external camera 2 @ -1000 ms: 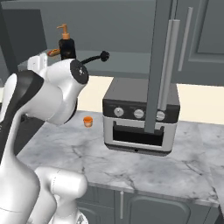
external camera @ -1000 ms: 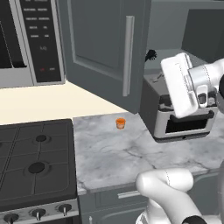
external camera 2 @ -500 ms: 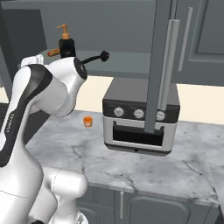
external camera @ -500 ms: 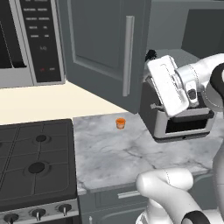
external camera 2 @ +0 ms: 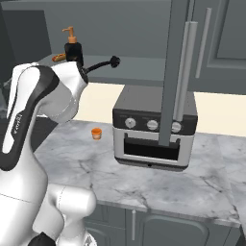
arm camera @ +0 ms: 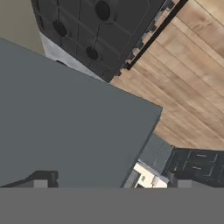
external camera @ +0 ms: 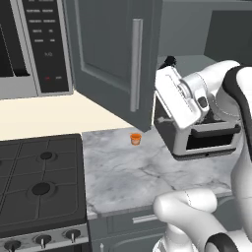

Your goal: Pick the soap dispenser and dish brush from the cabinet and place them on the counter.

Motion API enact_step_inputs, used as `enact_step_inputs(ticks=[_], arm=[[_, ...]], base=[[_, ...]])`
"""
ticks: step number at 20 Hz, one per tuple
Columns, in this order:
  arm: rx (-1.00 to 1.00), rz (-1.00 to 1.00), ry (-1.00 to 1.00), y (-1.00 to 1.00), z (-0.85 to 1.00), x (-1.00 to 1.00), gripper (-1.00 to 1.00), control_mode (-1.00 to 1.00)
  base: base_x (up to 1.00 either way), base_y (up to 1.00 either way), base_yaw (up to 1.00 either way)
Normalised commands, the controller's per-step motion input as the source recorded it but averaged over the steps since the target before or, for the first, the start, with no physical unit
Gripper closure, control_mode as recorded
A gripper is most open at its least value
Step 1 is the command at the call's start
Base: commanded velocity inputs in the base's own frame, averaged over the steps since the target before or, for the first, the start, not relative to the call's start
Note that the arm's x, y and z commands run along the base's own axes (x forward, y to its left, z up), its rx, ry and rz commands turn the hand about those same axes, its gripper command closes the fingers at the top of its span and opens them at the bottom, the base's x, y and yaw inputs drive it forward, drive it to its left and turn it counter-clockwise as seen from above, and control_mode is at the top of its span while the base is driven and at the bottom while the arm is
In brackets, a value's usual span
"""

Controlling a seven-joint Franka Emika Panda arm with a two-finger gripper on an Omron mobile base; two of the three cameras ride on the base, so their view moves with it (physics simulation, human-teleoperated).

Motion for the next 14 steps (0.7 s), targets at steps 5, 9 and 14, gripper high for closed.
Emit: enact_step_inputs(ticks=[5, 9, 14], arm=[[0.01, 0.09, 0.13, 0.41, -0.04, -0.08, -1.0, -1.0], [0.0, -0.03, 0.04, 0.46, -0.13, -0.09, -1.0, -1.0], [0.0, -0.12, -0.07, 0.29, -0.1, -0.02, -1.0, -1.0]], base=[[0.0, 0.0, 0.0], [0.0, 0.0, 0.0], [0.0, 0.0, 0.0]])
